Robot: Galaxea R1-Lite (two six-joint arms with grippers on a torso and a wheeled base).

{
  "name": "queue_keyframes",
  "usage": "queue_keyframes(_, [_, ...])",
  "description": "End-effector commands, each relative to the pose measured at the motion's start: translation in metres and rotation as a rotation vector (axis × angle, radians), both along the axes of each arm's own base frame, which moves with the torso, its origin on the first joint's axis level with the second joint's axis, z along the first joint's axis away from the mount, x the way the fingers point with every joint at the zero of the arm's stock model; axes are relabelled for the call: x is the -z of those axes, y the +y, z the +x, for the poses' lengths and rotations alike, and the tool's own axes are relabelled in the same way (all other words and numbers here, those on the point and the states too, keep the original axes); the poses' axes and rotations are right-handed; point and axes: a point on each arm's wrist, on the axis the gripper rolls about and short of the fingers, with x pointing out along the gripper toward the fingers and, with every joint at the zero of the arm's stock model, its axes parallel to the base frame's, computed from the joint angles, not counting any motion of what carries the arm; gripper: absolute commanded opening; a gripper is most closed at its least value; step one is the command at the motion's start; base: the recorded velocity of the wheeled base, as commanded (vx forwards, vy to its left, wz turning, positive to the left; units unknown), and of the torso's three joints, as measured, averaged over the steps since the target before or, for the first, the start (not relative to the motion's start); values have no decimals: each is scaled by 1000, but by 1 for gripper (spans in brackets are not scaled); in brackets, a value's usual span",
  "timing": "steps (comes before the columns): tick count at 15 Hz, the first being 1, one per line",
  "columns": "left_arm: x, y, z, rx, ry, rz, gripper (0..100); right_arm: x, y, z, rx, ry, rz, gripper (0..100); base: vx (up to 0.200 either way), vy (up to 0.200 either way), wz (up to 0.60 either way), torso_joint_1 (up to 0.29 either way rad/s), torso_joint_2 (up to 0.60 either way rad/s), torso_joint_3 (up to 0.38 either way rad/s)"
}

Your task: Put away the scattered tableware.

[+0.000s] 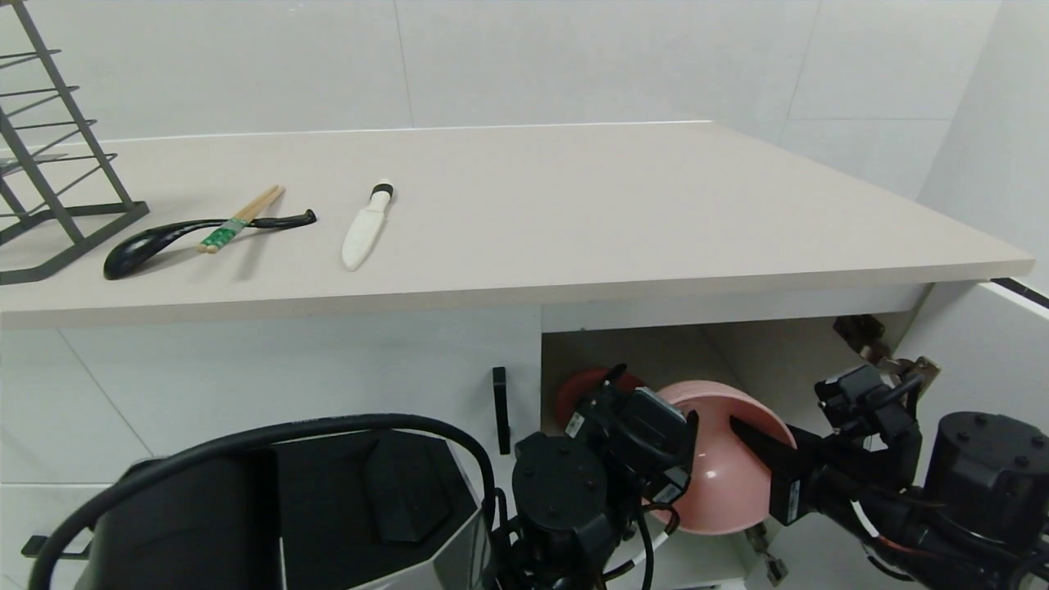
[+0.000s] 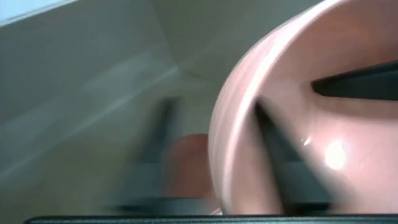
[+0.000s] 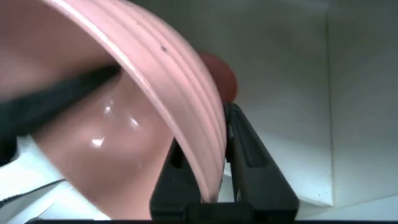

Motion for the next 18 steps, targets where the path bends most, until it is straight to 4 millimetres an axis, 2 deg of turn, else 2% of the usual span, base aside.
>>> queue_keyframes(1, [3, -1, -6, 15, 10, 7, 100, 4, -2, 2, 17, 18, -10, 0, 0, 0, 0, 0, 0, 0])
queue_keyframes(3, [4, -6, -20, 54, 32, -4, 100, 15, -10, 11, 68, 59, -29, 0, 0, 0, 0, 0, 0, 0])
queue_keyframes(7, [-1, -4, -24, 63, 33, -12, 100, 26, -20, 23, 133, 97, -42, 0, 0, 0, 0, 0, 0, 0])
queue_keyframes(11, [-6, 19, -35, 145, 62, 36, 100, 30, -27, 29, 166, 110, -45, 0, 0, 0, 0, 0, 0, 0])
queue_keyframes(12, [-8, 40, -44, 279, 84, 83, 100, 33, -27, 32, 171, 117, -48, 0, 0, 0, 0, 0, 0, 0])
queue_keyframes(15, [-15, 82, -54, 467, 113, 150, 100, 34, -27, 31, 169, 121, -51, 0, 0, 0, 0, 0, 0, 0])
queue_keyframes(16, [-21, 108, -62, 569, 117, 181, 100, 34, -25, 30, 161, 123, -54, 0, 0, 0, 0, 0, 0, 0])
queue_keyframes(17, [-24, 117, -64, 583, 106, 193, 100, 34, -24, 30, 157, 123, -54, 0, 0, 0, 0, 0, 0, 0])
queue_keyframes(18, [-35, 140, -66, 567, 71, 198, 100, 34, -23, 30, 150, 123, -53, 0, 0, 0, 0, 0, 0, 0])
